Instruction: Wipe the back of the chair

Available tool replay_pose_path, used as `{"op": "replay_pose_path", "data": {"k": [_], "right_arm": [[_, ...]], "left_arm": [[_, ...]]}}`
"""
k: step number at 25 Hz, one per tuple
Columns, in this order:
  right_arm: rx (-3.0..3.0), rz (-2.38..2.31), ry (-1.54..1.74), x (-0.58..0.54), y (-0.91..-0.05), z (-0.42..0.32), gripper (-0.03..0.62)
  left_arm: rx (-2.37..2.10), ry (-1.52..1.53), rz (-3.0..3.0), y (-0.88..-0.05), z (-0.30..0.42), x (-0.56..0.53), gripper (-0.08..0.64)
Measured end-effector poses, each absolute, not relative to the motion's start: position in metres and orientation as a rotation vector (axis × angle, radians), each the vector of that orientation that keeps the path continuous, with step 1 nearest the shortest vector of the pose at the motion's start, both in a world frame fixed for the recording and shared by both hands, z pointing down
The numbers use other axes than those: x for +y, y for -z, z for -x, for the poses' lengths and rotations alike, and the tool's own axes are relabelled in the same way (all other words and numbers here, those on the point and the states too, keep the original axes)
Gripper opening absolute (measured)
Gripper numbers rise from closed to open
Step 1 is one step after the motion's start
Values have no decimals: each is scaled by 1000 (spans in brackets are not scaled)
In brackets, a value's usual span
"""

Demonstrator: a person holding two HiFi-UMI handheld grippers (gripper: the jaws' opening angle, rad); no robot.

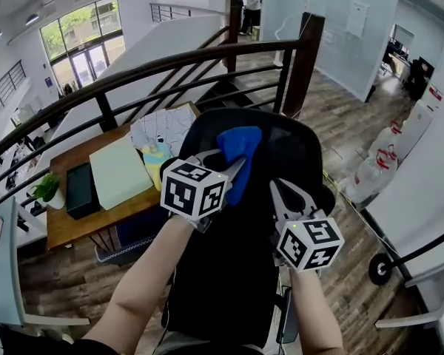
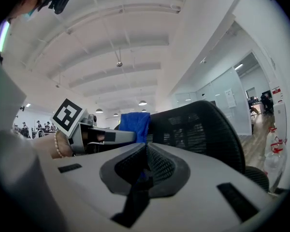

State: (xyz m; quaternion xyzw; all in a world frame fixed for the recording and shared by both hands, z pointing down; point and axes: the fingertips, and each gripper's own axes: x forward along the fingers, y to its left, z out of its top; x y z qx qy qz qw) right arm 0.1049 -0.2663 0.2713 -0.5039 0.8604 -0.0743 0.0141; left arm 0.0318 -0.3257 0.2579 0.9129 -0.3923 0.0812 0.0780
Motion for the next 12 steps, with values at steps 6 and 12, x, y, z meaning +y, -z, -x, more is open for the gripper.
{"op": "replay_pose_path", "data": {"k": [6, 12], "right_arm": [[2711, 1573, 255, -282, -279, -80, 31], [2761, 1508, 212, -285, -268, -43, 31]], "left_arm": [[-1238, -221, -2705, -254, 3, -330, 100], [-1281, -169, -2672, -252, 35, -328, 100]]}}
